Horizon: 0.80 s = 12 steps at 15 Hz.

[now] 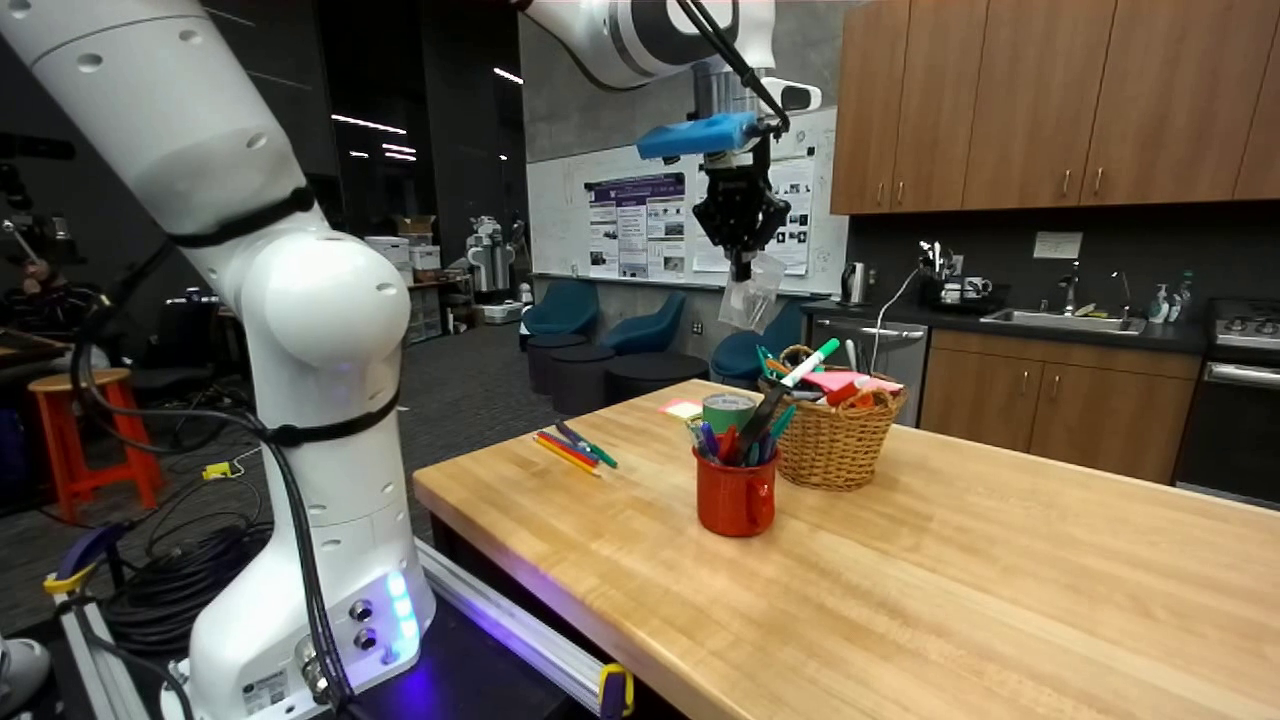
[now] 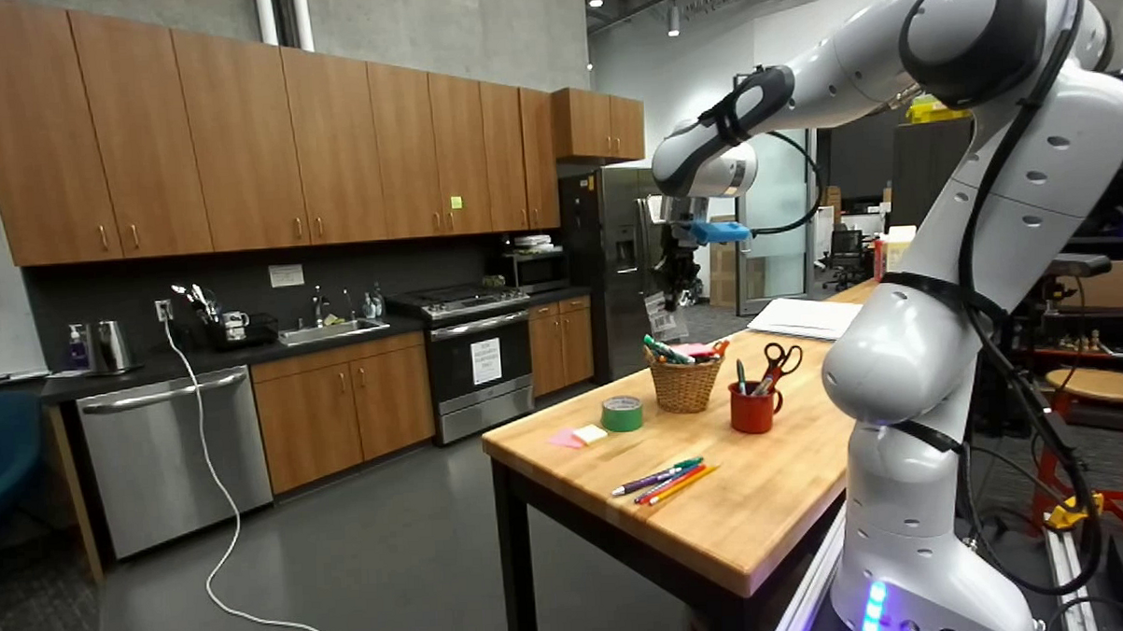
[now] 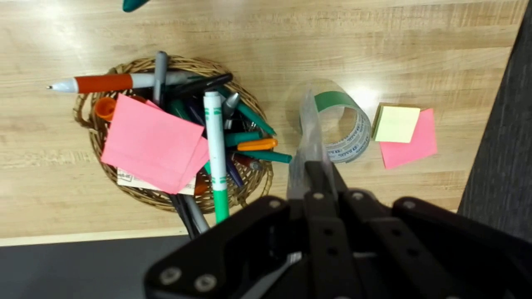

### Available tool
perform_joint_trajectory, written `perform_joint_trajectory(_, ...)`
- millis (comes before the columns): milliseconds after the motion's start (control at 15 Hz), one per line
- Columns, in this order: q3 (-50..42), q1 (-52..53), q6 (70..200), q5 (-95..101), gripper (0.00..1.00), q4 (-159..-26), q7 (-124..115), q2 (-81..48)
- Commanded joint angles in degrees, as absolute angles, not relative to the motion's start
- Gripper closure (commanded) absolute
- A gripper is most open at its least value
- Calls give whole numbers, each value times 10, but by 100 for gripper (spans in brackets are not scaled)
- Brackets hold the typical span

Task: Pick up the zip lock bag and put it into the weaved basket

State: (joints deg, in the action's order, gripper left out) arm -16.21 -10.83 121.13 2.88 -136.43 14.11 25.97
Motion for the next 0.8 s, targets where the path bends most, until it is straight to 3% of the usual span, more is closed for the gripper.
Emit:
perform_joint_trajectory(0,-168,-128,1215,50,99,-1366,147,264)
perform_joint_trajectory(733,-169,-137,1213,91,99,-1341,162,203)
